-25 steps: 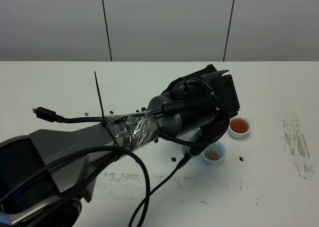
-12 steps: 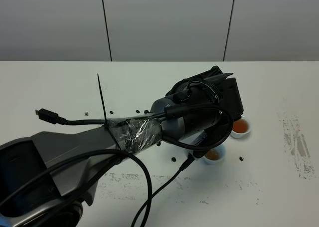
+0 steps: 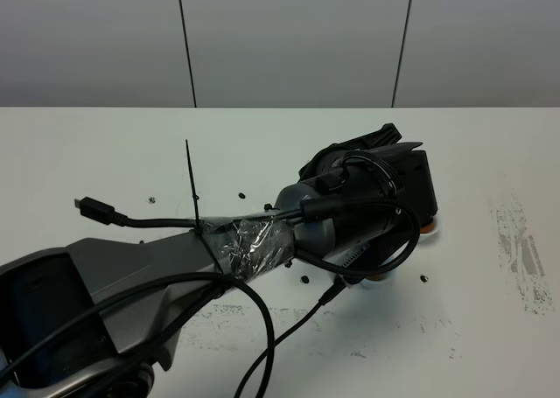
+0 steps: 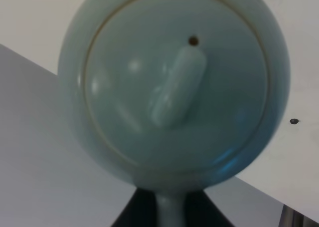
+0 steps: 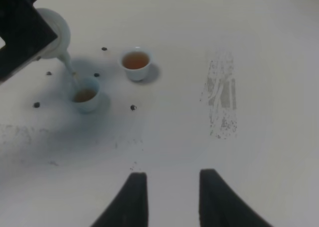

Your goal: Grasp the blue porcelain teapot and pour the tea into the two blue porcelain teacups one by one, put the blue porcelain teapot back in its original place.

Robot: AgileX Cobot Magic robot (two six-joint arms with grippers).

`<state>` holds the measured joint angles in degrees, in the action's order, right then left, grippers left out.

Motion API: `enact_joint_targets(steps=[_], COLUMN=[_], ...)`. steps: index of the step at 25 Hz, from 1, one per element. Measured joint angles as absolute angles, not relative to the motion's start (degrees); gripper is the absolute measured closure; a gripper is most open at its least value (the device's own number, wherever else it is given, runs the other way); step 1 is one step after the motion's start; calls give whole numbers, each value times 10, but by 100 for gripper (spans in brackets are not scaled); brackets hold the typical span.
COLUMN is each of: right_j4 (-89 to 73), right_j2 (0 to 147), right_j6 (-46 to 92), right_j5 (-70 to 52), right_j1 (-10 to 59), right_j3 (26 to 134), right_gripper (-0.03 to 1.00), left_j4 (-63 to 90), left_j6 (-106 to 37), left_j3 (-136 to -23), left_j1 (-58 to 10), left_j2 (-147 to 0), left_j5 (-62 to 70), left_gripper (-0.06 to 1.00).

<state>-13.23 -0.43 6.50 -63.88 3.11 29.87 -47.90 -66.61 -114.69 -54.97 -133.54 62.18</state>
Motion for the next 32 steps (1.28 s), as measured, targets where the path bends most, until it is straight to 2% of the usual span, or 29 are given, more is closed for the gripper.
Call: enact_joint_targets(steps=[32], right_j4=[-132], right_j2=[-4], right_j6=[65], right_j5=[-639], right_j1=[31], right_j3=[299], right_gripper=[73], left_j4=[-512], left_j6=[-667], left_j3=[-1147], left_j1=[-557], left_j2=[-1345], left_j5=[622], left_gripper=[87])
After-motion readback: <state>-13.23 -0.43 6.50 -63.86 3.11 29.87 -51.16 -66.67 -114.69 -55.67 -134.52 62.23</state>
